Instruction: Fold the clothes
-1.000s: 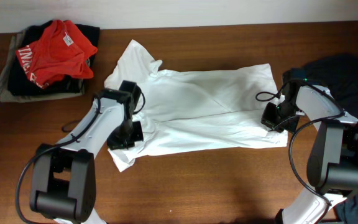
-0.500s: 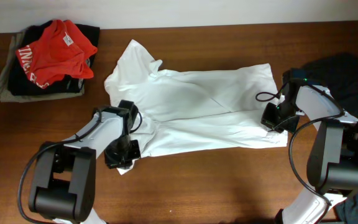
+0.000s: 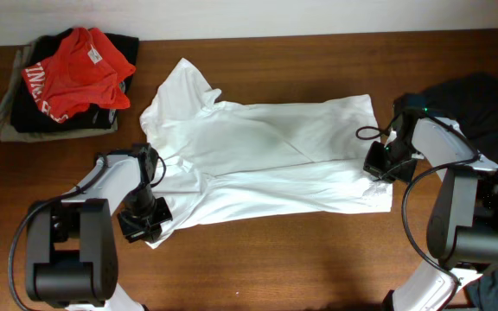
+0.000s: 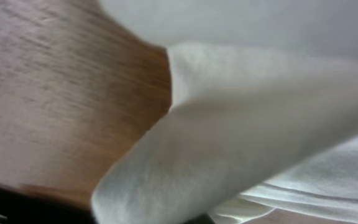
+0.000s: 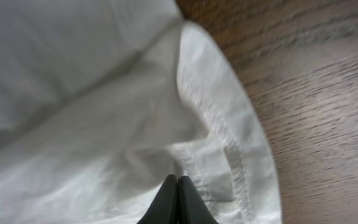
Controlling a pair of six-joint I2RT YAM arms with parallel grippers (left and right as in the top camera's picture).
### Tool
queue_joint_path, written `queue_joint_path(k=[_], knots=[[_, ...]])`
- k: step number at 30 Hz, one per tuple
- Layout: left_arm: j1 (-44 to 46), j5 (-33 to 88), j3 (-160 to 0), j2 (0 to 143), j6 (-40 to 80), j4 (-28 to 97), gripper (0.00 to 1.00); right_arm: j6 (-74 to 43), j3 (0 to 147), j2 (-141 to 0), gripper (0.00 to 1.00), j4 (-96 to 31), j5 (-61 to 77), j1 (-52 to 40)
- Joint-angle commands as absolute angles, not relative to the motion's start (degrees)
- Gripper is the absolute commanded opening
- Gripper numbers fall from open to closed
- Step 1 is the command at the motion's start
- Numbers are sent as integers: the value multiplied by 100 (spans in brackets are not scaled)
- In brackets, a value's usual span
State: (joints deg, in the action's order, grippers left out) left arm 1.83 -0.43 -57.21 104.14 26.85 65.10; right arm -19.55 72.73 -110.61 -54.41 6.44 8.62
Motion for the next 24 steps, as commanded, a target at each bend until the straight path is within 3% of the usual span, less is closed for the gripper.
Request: queue_joint_path(k=[1,15,20,24], knots=[[95,-185,-5695,10357,2969,6613,0,-2016,7616,-11100,4,-5555,528,906],[117,-561,-5717,8438,3822,6875,0,-1975,8095,-11100,4,-5977,454,902],[436,-519,-5717,8158,2987,5693,1,-1472,8167,-11096,4,-6440,1009,816],[646,-486,-5714,8412,2987,4821,0,-1284,8165,-11096,4,-6488,987,668]])
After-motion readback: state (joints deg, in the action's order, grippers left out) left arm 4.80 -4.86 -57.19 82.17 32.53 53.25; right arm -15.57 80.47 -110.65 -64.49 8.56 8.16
